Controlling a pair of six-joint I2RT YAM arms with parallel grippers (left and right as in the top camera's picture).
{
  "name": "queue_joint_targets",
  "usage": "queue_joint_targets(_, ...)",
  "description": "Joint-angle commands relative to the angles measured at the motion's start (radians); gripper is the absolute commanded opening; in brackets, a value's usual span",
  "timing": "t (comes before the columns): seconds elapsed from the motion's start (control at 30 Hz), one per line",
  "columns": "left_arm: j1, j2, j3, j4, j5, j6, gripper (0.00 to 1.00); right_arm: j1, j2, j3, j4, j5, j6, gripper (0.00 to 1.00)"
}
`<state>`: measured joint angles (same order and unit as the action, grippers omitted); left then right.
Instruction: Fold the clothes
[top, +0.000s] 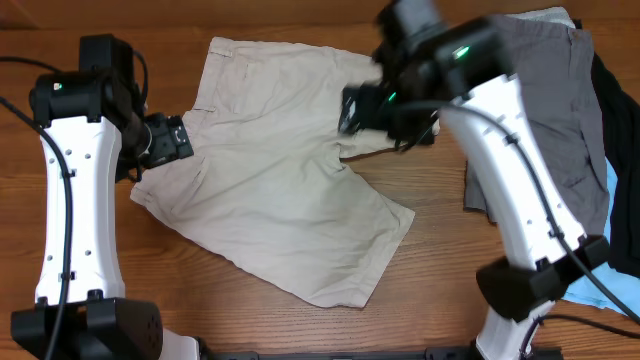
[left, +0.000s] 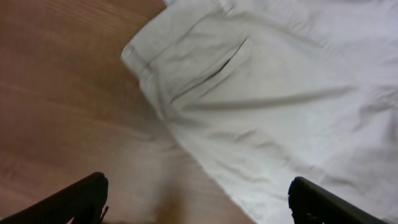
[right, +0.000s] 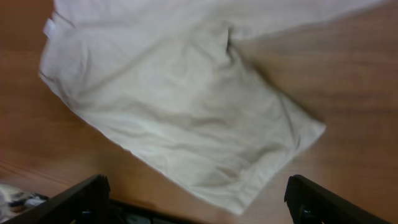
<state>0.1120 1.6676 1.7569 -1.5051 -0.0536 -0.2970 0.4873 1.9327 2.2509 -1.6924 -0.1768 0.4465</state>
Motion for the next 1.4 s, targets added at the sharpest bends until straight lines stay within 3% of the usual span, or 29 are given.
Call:
queue_joint_targets(0.0, 0.006, -0.071, 0.001, -0.031, -0.039, -0.073, 0.96, 0.098, -0.107, -0.155, -0.002, 0.185, 0.236, 0.95)
queue_joint_targets(0.17, 0.006, -0.113, -0.081, 0.003, -0.118, -0.17, 0.93, 0.249, -0.144, -0.366, 0.042, 0.19, 0.375, 0.95)
queue_joint_targets(0.37, 0.008, -0.114, -0.284, 0.193, -0.126, -0.198, 0.94, 0.426, -0.144, -0.64, 0.232, 0.187, 0.444, 0.96)
queue_joint_targets(0.7, 0.014, -0.109, -0.554, 0.493, -0.13, -0.058, 0.97, 0.5, -0.144, -0.991, 0.442, 0.14, 0.357, 0.96)
queue_joint_targets(0.87, 0.014, -0.092, -0.624, 0.653, -0.131, 0.049, 0.98, 0.5, -0.144, -1.063, 0.505, 0.064, 0.357, 0.95)
queue_joint_targets(1.03, 0.014, -0.068, -0.644, 0.73, -0.13, 0.077, 0.98, 0.502, -0.144, -1.069, 0.537, 0.037, 0.346, 0.91)
queue_joint_targets(1.13, 0.014, -0.032, -0.652, 0.749, -0.13, 0.1, 0.98, 0.502, -0.144, -1.075, 0.552, 0.014, 0.251, 0.88)
queue_joint_targets(1.2, 0.014, 0.002, -0.657, 0.741, -0.13, 0.078, 0.97, 0.505, -0.144, -1.08, 0.561, 0.014, 0.182, 0.87)
queue_joint_targets(1.23, 0.016, 0.018, -0.657, 0.724, -0.157, 0.022, 0.93, 0.506, -0.144, -1.087, 0.566, 0.014, 0.149, 0.86)
queue_joint_targets(1.37, 0.042, 0.027, -0.658, 0.709, -0.209, -0.122, 0.92, 0.506, -0.144, -1.113, 0.589, 0.018, 0.087, 0.86)
